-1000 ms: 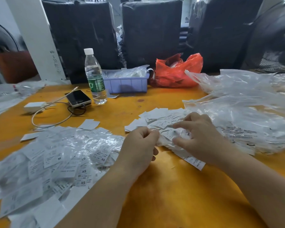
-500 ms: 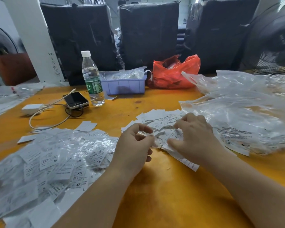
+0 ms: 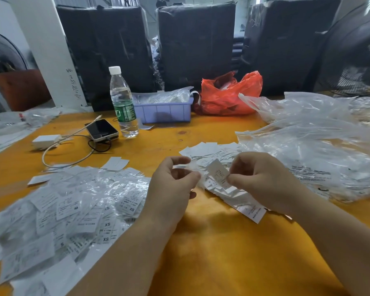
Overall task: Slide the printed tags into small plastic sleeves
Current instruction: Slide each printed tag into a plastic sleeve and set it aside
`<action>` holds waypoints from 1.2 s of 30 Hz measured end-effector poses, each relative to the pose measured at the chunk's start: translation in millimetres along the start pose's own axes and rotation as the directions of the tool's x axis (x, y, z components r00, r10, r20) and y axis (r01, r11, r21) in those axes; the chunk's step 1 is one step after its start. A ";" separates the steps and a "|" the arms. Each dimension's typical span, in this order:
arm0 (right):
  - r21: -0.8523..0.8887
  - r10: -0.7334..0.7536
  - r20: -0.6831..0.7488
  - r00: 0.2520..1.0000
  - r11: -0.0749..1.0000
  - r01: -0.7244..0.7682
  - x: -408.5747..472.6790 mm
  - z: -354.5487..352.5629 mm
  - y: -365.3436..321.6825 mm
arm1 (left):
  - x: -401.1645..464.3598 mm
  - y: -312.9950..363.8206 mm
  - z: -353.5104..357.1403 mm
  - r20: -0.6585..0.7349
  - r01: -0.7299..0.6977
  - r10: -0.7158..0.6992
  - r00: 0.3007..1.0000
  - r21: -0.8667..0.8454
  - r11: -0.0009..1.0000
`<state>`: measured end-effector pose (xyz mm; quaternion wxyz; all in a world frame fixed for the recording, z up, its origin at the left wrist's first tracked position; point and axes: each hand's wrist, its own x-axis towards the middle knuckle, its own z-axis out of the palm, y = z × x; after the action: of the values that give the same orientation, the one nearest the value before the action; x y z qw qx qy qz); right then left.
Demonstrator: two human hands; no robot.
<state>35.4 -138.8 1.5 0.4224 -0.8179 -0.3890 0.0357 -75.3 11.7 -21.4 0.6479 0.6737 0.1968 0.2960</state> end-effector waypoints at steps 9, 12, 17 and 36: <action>0.221 -0.082 -0.042 0.996 0.971 0.089 -5.1 0.6 -8.6 | 1.6 5.3 -2.3 -0.004 0.070 -0.071 0.997 -0.142 0.987; 0.164 -0.098 -0.014 0.995 0.982 0.099 -6.8 4.7 -10.9 | -2.2 8.7 1.6 0.068 0.100 -0.086 0.994 -0.226 0.969; 0.249 -0.156 0.113 0.981 0.961 0.124 -10.9 9.2 -16.4 | -10.1 14.1 8.5 0.165 0.124 -0.074 0.984 -0.319 0.940; 0.327 -0.094 0.107 0.990 0.943 0.054 -5.3 -1.9 -9.8 | -6.3 18.5 -1.1 0.188 0.075 -0.053 0.981 -0.108 0.991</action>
<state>26.5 -140.3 8.3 0.5276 -0.7185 -0.4332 0.1327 -82.8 6.9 -4.0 0.7100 0.6535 0.1402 0.2218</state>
